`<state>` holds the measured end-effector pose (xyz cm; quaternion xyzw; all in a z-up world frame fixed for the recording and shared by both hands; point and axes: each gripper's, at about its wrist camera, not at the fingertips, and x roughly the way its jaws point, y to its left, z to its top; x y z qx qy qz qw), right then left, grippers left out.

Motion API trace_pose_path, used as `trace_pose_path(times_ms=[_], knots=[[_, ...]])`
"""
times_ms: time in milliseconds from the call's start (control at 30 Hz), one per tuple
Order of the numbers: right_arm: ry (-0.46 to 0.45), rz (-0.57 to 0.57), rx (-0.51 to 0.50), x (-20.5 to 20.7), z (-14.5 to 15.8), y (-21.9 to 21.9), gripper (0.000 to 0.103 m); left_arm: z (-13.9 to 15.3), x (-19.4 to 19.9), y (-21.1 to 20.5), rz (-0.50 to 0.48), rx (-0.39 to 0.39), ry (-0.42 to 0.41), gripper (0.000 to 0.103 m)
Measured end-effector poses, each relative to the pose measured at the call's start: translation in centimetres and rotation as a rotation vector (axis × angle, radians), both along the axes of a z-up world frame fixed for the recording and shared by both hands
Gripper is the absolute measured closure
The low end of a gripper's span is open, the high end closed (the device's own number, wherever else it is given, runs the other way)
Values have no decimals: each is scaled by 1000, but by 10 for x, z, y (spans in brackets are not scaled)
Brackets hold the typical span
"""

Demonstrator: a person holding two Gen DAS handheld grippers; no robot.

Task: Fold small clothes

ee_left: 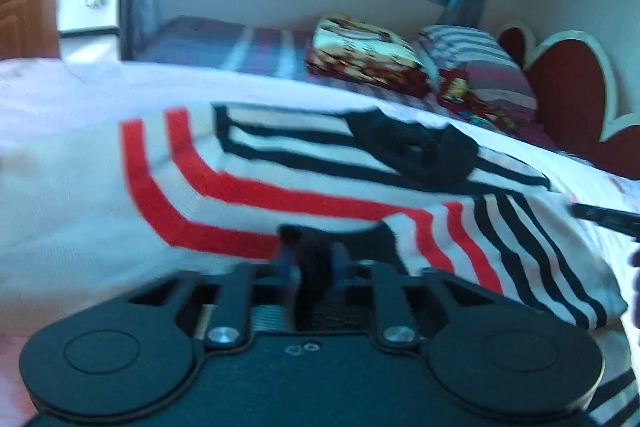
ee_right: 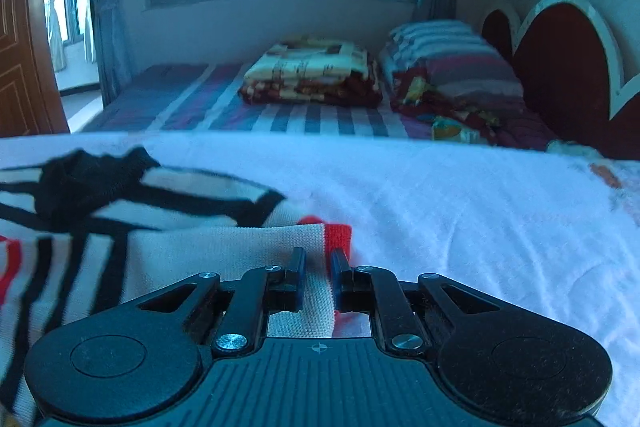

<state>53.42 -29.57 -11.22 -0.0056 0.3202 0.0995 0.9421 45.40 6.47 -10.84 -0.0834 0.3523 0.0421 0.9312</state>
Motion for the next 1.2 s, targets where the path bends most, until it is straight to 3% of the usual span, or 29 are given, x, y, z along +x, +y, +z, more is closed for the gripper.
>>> trace_pose_path(times_ms=[33, 67, 133, 267, 367, 433, 467, 533, 700, 833, 933, 1000, 1100, 1200], knots=[[-31, 20, 24, -8, 7, 0, 92, 10, -5, -6, 0, 47, -42, 45], [-43, 49, 40, -14, 12, 2, 92, 18, -10, -12, -10, 70, -92, 43], [-49, 128, 66, -23, 15, 15, 92, 29, -7, -31, -76, 58, -120, 54], [-28, 251, 82, -36, 10, 54, 92, 24, 14, -81, -207, 57, -100, 52], [-1, 305, 12, -38, -3, 79, 92, 1, 31, -99, -242, 28, -27, 51], [-4, 248, -24, -31, -10, 72, 92, -14, 35, -97, -210, 95, 5, 53], [7, 179, 2, -24, -11, 57, 100, -16, 30, -91, -207, 104, -17, 51], [38, 111, 95, -13, -11, 28, 103, -17, 24, -77, -180, 138, -19, 51], [22, 148, 71, -20, -2, 32, 103, -13, 21, -77, -197, 149, -19, 54], [-20, 28, 134, -35, 2, 9, 103, 0, 9, -81, -215, 161, -77, 44], [83, 107, 170, -20, -17, 15, 103, -14, 25, -86, -212, 171, 6, 43], [46, 137, 80, -19, -12, 26, 103, -12, 25, -87, -200, 156, -10, 46], [-11, 106, 136, -16, 2, 24, 103, -1, 24, -96, -219, 135, -84, 44], [10, 135, 136, 1, -3, 44, 103, -7, 41, -106, -222, 58, -63, 45]])
